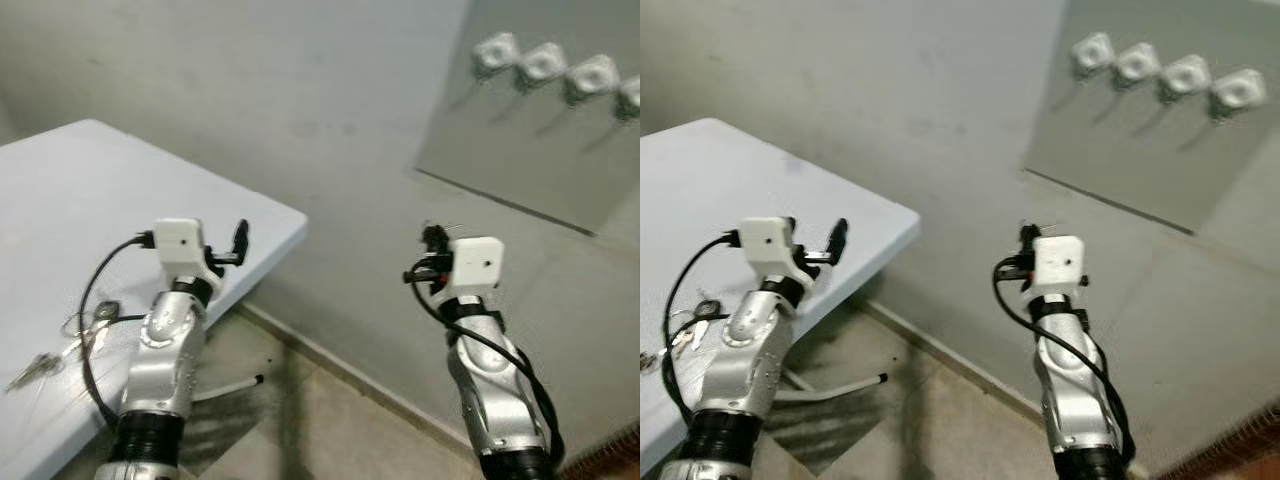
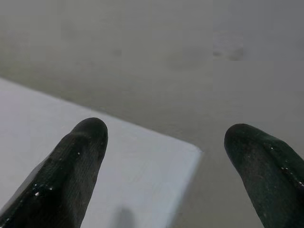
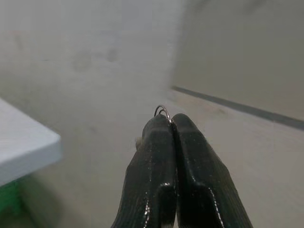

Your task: Hang keys on a hook

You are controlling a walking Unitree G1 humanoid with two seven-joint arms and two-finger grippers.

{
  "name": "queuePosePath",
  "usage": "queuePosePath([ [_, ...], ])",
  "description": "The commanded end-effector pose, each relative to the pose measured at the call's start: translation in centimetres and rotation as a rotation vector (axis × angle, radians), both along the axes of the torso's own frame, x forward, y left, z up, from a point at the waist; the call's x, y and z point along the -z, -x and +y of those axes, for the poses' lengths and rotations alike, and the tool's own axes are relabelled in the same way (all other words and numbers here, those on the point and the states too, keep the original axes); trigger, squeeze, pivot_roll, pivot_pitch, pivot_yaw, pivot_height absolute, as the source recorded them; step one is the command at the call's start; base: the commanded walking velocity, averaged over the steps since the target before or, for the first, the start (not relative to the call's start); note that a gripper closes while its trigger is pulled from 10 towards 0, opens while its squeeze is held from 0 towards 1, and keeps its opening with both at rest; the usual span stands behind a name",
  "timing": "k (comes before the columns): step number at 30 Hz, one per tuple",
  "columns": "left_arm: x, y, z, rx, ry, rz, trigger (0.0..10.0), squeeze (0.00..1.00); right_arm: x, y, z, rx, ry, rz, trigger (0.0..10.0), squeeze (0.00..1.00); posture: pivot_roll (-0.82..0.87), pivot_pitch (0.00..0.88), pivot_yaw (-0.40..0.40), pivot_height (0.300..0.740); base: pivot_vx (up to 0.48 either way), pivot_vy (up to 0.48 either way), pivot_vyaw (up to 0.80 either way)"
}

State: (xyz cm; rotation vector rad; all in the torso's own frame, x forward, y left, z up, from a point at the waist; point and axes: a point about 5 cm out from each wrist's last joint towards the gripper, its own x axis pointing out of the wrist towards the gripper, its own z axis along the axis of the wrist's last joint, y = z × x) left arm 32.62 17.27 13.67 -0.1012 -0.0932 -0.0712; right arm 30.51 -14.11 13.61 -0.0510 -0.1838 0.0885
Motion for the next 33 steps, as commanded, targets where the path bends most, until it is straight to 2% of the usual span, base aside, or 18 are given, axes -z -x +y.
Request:
queuePosePath([
  [1, -0.1, -0.1, -0.9, 0.027, 0.004, -0.002, 10.0, 0.0, -0.6, -0.1, -0.5, 0.024, -0.001, -0.023, 10.0, 0.0, -0.05, 0.0, 0.001, 0.732, 0.0, 0.0, -0.8],
  [21, 0.0, 0.0, -1.3, 0.039, 0.001, 0.012, 10.0, 0.0, -0.4, 0.1, -0.6, 0.034, -0.001, -0.011, 10.0, 0.0, -0.04, 0.0, 0.004, 0.732, 0.0, 0.0, -0.8],
  [26, 0.1, 0.0, -1.6, 0.035, 0.005, 0.022, 10.0, 0.0, -0.4, -0.1, -0.6, 0.077, -0.004, 0.004, 10.0, 0.0, -0.04, 0.0, 0.005, 0.732, 0.0, 0.0, -0.13],
  [28, 0.2, 0.0, -1.7, 0.023, -0.003, 0.037, 10.0, 0.0, -0.1, -0.2, -0.6, 0.095, -0.034, 0.037, 10.0, 0.0, -0.04, 0.0, 0.005, 0.732, 0.0, 0.0, 0.0],
  [31, 0.3, 0.0, -1.8, 0.031, 0.007, 0.054, 10.0, 0.0, 0.1, -0.3, -0.6, 0.115, -0.029, 0.073, 10.0, 0.0, -0.05, 0.0, 0.011, 0.732, 0.0, 0.0, 0.0],
  [33, 0.5, 0.0, -2.1, 0.043, 0.016, 0.08, 10.0, 0.0, 0.7, -0.4, -0.7, 0.107, -0.113, 0.16, 10.0, 0.0, -0.05, 0.0, 0.018, 0.732, 0.0, 0.0, 0.0],
])
